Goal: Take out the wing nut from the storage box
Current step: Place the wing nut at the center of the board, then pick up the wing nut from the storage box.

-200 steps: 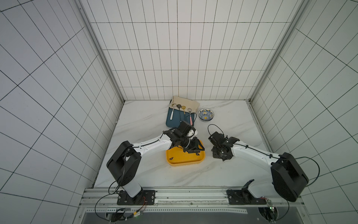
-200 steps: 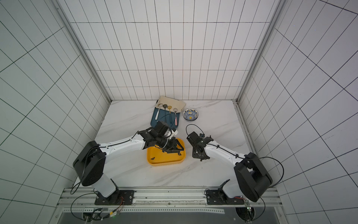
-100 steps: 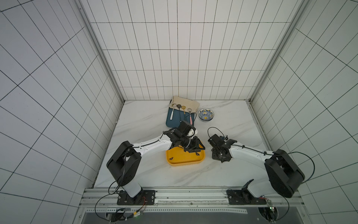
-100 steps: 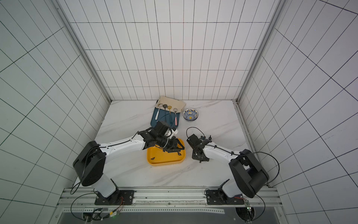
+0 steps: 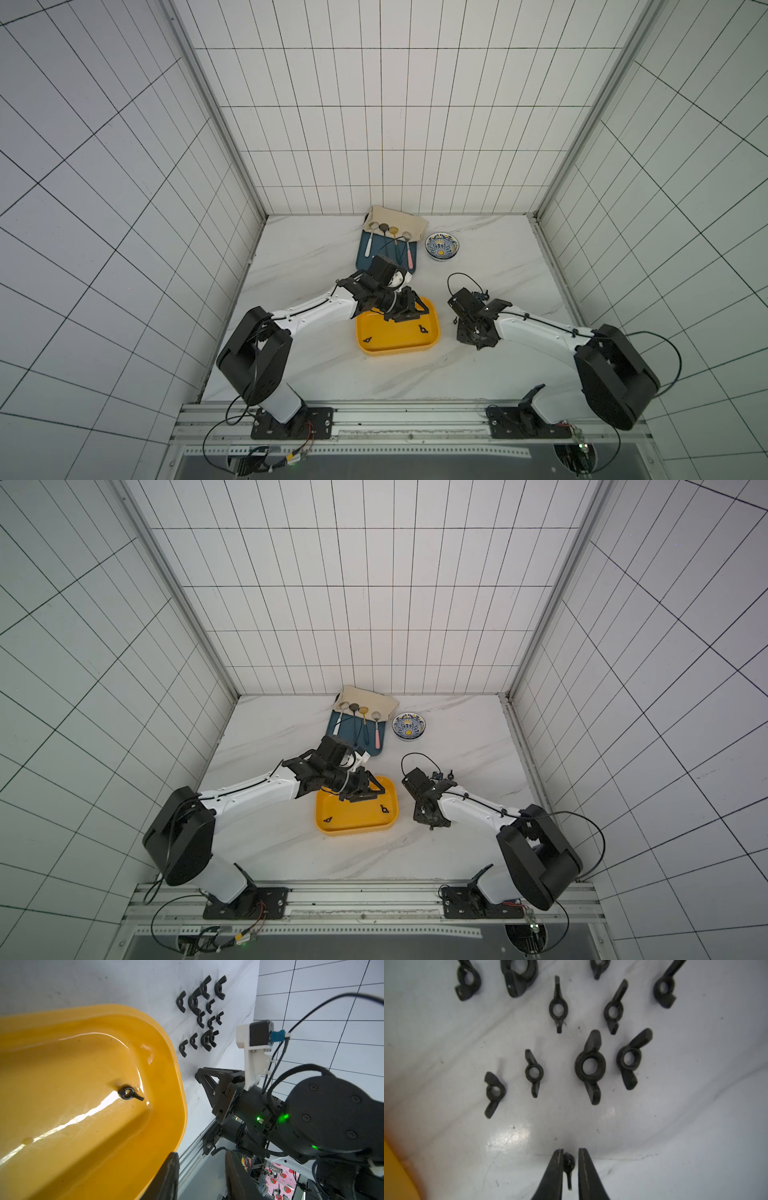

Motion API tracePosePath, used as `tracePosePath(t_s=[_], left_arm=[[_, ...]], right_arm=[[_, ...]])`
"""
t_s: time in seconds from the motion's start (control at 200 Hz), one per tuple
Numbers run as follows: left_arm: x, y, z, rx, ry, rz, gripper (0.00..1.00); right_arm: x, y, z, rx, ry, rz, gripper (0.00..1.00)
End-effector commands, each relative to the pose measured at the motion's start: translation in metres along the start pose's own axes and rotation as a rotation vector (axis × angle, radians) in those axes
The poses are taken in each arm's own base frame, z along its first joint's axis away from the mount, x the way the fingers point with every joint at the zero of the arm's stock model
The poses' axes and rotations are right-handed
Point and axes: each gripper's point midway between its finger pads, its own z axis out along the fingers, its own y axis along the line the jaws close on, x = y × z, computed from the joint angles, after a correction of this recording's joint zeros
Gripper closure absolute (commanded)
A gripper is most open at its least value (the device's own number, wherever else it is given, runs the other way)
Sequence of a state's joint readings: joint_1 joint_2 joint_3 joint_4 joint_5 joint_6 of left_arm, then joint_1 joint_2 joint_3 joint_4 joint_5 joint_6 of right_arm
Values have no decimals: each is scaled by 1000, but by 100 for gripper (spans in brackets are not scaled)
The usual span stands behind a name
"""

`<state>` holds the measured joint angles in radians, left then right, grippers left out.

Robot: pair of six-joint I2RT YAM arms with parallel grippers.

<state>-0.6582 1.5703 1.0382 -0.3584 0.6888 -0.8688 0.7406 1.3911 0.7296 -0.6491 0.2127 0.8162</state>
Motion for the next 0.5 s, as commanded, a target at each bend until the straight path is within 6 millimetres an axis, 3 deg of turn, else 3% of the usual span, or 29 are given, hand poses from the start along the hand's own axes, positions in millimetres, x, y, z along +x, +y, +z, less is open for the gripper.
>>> tracePosePath(t_s=[0.0,0.105,0.235,0.34,0.495], left_arm=[[-9,6,-27,7,-44,16,60],[-23,26,-51,7,-96,-35,60],[-36,55,-75,8,-151,-113,60],[-42,73,-85,-5,-167,-148,60],[-45,82,-90,-7,-169,-170,60]], right_arm=[[-14,-4,-34,14,-58,-45,80],[-20,22,-57,-32,-71,-141,79],[-25,71,-75,-88,-73,-255,79],[-25,116,-72,-135,-49,-332,78],[-16,152,-55,-176,0,-384,76]])
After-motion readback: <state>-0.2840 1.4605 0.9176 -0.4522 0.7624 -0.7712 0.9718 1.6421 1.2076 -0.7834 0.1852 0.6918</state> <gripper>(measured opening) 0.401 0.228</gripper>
